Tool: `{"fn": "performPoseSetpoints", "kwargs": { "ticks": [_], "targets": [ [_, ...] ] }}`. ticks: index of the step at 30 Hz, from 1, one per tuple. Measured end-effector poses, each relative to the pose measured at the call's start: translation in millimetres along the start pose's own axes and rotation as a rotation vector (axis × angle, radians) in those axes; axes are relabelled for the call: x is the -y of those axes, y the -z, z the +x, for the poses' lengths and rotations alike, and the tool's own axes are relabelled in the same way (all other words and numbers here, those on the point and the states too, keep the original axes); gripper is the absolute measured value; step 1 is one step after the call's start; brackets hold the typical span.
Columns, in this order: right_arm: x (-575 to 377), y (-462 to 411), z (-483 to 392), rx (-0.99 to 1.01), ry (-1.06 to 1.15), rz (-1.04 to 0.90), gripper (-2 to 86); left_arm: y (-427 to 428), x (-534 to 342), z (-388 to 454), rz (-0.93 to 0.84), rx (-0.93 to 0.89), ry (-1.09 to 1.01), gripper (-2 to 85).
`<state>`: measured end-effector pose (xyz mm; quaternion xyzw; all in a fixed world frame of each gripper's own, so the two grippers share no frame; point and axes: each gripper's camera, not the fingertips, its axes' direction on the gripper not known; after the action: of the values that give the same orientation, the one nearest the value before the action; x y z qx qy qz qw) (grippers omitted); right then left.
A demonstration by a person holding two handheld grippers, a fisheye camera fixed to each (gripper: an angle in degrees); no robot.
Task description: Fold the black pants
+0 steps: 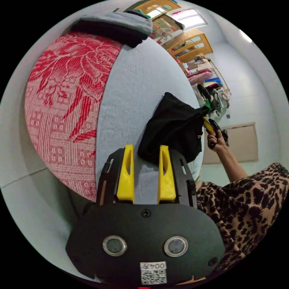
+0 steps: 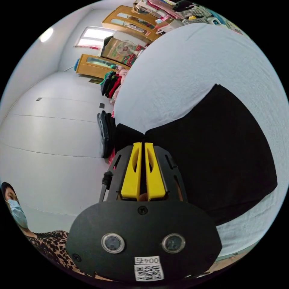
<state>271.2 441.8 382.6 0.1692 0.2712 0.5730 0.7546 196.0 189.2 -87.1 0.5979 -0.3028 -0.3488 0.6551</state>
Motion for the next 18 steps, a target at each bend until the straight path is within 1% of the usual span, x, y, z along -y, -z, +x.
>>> {"fn": "performPoseSetpoints", "kwargs": {
  "ticks": [1,2,4,6,8,10,13,15,17,18],
  "targets": [
    [0.1,0.8,4.4,0.010,-0.008,-0.001,1.2,-6.7,4.0,9.8,-0.015,0.019,-0.043,7.6],
    [0.4,2.4,12.5,0.044,-0.020,-0.005,2.0,-10.2,5.7,14.0,-0.026,0.026,-0.051,6.9],
    [0.8,5.3,21.4,0.097,-0.024,-0.015,3.5,-16.1,8.9,34.4,-0.026,0.100,-0.058,5.1],
    [1.1,11.6,26.7,0.126,-0.002,-0.042,7.5,-16.3,8.9,54.0,-0.028,0.123,-0.102,4.7],
    [0.3,17.8,24.9,0.144,0.063,-0.060,11.8,-14.6,5.6,68.5,-0.024,0.108,-0.125,4.6],
    [-0.2,22.8,20.5,0.144,0.125,-0.086,13.4,-12.4,-1.0,80.4,-0.019,0.082,-0.116,4.5],
    [0.0,25.6,9.4,0.074,0.217,-0.149,12.9,-12.2,-10.2,96.5,-0.021,0.078,-0.119,4.6],
    [-0.2,23.0,2.4,-0.020,0.263,-0.197,9.3,-12.3,-15.2,107.5,-0.025,0.076,-0.124,4.7],
    [-1.0,19.2,2.3,-0.071,0.251,-0.239,5.1,-10.8,-19.6,119.7,-0.028,0.077,-0.135,4.7],
    [-1.5,19.5,1.5,-0.072,0.231,-0.268,4.5,-8.1,-21.3,129.4,-0.030,0.079,-0.148,4.6]
  ]
}}
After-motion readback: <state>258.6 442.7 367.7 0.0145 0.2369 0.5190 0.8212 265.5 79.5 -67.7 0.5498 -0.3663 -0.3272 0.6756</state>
